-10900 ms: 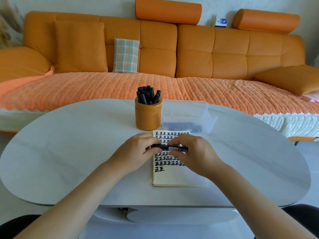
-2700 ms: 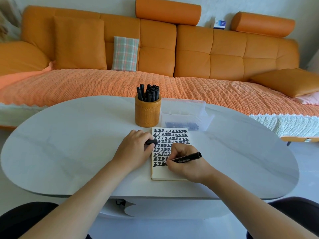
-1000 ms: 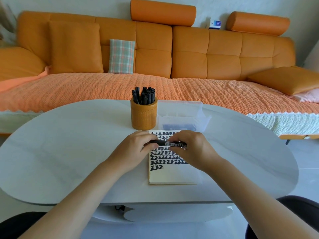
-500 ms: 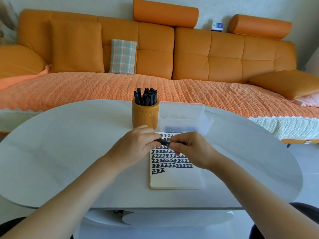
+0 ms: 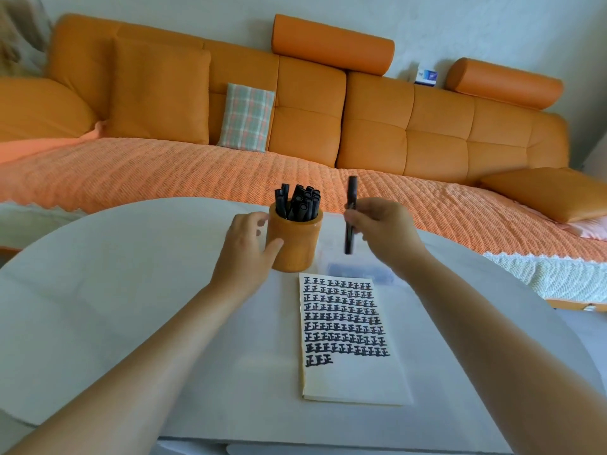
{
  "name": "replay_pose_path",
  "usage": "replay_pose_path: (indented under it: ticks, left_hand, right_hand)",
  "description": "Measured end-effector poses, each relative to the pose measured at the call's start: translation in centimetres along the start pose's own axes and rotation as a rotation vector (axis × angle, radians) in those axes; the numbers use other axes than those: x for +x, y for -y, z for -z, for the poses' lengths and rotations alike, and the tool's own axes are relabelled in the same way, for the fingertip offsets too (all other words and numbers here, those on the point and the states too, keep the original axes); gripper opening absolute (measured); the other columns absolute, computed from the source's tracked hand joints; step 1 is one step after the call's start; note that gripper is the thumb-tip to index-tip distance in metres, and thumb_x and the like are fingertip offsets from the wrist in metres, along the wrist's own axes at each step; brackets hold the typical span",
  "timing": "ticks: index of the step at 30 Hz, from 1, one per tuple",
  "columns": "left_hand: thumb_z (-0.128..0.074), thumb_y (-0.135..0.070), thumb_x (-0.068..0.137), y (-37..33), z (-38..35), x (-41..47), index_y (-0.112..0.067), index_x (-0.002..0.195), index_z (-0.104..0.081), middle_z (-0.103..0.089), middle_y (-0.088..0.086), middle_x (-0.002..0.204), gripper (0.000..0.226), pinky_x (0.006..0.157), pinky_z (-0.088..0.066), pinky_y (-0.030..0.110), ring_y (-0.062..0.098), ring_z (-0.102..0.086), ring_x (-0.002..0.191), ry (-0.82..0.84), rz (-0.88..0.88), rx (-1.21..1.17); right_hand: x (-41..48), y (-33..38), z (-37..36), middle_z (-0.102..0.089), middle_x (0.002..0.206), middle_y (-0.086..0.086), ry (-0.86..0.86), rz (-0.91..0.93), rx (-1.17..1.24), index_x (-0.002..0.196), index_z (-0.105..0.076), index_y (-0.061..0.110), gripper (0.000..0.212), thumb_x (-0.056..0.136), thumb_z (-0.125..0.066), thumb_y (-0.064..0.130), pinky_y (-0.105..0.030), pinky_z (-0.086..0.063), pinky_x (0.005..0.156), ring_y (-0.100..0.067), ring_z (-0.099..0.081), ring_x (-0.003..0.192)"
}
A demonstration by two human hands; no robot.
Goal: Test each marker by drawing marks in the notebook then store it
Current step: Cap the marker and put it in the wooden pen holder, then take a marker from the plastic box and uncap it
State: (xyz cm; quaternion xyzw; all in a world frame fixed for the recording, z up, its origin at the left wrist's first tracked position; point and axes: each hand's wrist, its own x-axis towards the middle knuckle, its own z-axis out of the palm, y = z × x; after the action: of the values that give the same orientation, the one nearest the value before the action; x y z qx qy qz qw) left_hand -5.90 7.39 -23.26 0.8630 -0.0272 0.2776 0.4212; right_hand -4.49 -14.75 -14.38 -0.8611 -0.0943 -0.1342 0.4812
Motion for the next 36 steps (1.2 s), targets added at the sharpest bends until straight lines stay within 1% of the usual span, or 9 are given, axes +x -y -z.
replay_pose_path:
  ticks: [2,5,12,17,23,26,29,31,36]
  left_hand:
    - [-0.058,-0.041,0.093,0.6,-0.6,0.5,-0.017,0.144,-0.034,-0.038,0.004,0.144,0.062,0.101,-0.045,0.043,0.020,-0.044,0.129,0.066,0.083,0.012]
    - [-0.050,-0.047,0.095,1.1,-1.4,1.0,-0.019,0.151,-0.022,-0.030,0.003,0.152,0.068,0.107,-0.040,0.044,0.020,-0.038,0.136,0.154,0.118,-0.012]
    - [-0.052,-0.045,0.095,0.9,-2.7,1.4,-0.025,0.146,-0.029,-0.043,0.002,0.143,0.060,0.101,-0.042,0.038,0.021,-0.047,0.128,0.146,0.100,-0.064]
    - [-0.055,-0.047,0.093,1.3,-2.7,1.6,-0.025,0.146,-0.030,-0.043,0.000,0.144,0.062,0.099,-0.044,0.037,0.020,-0.048,0.128,0.133,0.110,-0.068]
    - [-0.054,-0.049,0.093,1.2,-2.7,1.5,-0.026,0.146,-0.030,-0.044,-0.001,0.145,0.063,0.099,-0.044,0.037,0.020,-0.048,0.128,0.116,0.115,-0.046]
    - [-0.055,-0.048,0.093,1.3,-2.7,1.5,-0.025,0.146,-0.031,-0.045,-0.001,0.144,0.062,0.097,-0.044,0.035,0.020,-0.048,0.128,0.110,0.100,-0.037]
    - [-0.054,-0.048,0.093,1.4,-2.7,1.5,-0.024,0.145,-0.032,-0.046,-0.001,0.143,0.062,0.099,-0.046,0.037,0.020,-0.049,0.128,0.112,0.099,-0.033]
    - [-0.055,-0.049,0.093,1.4,-2.7,1.6,-0.025,0.145,-0.032,-0.046,-0.001,0.143,0.062,0.099,-0.048,0.039,0.020,-0.049,0.127,0.114,0.102,-0.036]
    - [-0.055,-0.049,0.092,1.5,-2.7,1.6,-0.025,0.145,-0.032,-0.046,-0.001,0.144,0.062,0.100,-0.048,0.041,0.019,-0.049,0.127,0.123,0.101,-0.037]
  right_hand:
    - [1.6,0.7,-0.5,-0.074,0.084,0.001,-0.059,-0.016,0.103,0.099,-0.070,0.016,0.007,0.092,-0.068,0.015,-0.028,-0.057,0.067,-0.005,-0.071,0.072]
    - [3.7,1.3,-1.6,-0.075,0.088,-0.003,-0.098,-0.013,0.176,0.107,-0.067,0.010,0.016,0.092,-0.066,0.010,-0.029,-0.060,0.066,-0.010,-0.074,0.075]
    - [5.6,0.8,-3.8,-0.075,0.086,-0.006,-0.021,-0.027,0.150,0.097,-0.066,0.015,0.012,0.089,-0.068,0.006,-0.034,-0.061,0.071,-0.015,-0.075,0.077]
    - [6.0,1.0,-4.6,-0.069,0.099,0.005,0.074,-0.019,-0.113,0.109,-0.071,0.021,0.018,0.097,-0.058,0.023,-0.036,-0.053,0.082,-0.015,-0.063,0.088]
    - [6.3,1.6,-4.6,-0.066,0.085,-0.003,0.183,-0.052,-0.186,0.094,-0.070,0.029,0.021,0.099,-0.053,0.039,-0.028,-0.040,0.058,-0.017,-0.049,0.066]
    - [6.8,1.8,-4.0,-0.061,0.075,-0.002,0.269,-0.131,-0.245,0.088,-0.071,0.018,0.038,0.097,-0.052,0.049,-0.026,-0.040,0.058,-0.016,-0.050,0.065]
    - [6.7,1.7,-3.4,-0.068,0.088,-0.005,0.392,-0.174,-0.273,0.090,-0.073,0.016,0.063,0.095,-0.035,0.067,-0.033,-0.038,0.071,-0.019,-0.057,0.073]
    - [6.9,1.7,-3.3,-0.069,0.093,-0.005,0.341,-0.189,-0.223,0.092,-0.076,0.015,0.076,0.091,-0.027,0.073,-0.035,-0.038,0.072,-0.020,-0.059,0.074]
    - [7.5,1.5,-4.0,-0.065,0.082,-0.003,0.293,-0.249,-0.220,0.097,-0.071,0.011,0.046,0.094,-0.055,0.054,-0.026,-0.038,0.057,-0.017,-0.055,0.064]
